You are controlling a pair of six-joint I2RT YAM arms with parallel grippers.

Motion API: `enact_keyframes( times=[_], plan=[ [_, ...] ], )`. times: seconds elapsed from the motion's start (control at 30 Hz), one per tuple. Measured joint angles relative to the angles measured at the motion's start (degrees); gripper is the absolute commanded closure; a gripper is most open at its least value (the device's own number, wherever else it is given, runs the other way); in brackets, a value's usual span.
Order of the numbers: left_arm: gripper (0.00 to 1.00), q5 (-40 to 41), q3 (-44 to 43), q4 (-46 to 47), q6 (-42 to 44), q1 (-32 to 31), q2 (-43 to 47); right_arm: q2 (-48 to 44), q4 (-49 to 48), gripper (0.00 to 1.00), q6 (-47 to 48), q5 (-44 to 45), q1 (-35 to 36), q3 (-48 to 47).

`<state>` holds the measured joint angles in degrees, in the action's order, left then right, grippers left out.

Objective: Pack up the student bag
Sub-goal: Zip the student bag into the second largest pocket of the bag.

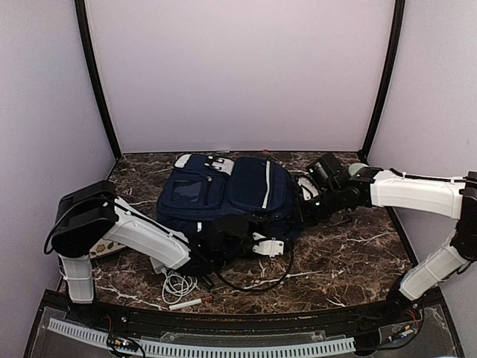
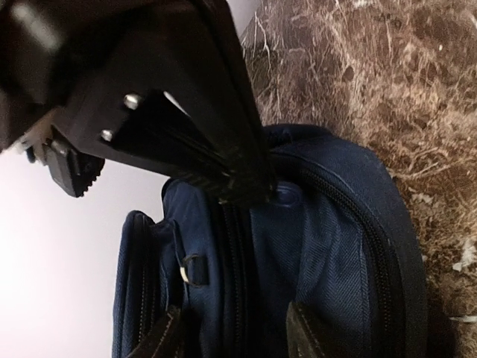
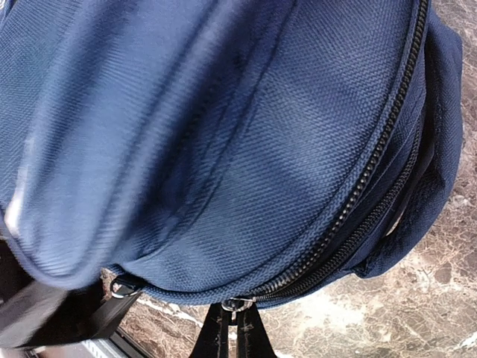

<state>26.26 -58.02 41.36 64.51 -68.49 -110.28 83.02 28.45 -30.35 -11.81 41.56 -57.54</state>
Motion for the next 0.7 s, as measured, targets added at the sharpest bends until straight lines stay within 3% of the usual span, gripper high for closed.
enact_keyframes(
  times=[0.1,0.17,0.2,0.5,0.7],
  plan=[
    [0.69,2.3,0.0,4.4,5.1,0.0,-3.5,0.0,0.1,1.00,0.1,0.0,-0.1,0.0],
    [0.92,3.3,0.0,6.4,7.0,0.0,-4.0,0.0,0.6,1.00,0.2,0.2,-0.4,-0.1],
    [0.99,3.7,0.0,7.2,7.3,0.1,-4.0,0.0,1.0,1.00,0.2,0.4,-0.5,-0.3],
    [1.00,3.6,3.5,11.0,8.3,0.5,-2.1,1.4,6.4,1.00,2.4,4.2,-2.3,-5.0],
    [1.00,-3.7,9.2,-5.4,-2.6,1.1,12.1,6.0,14.3,1.00,6.6,8.0,-3.6,-13.7]
  ],
)
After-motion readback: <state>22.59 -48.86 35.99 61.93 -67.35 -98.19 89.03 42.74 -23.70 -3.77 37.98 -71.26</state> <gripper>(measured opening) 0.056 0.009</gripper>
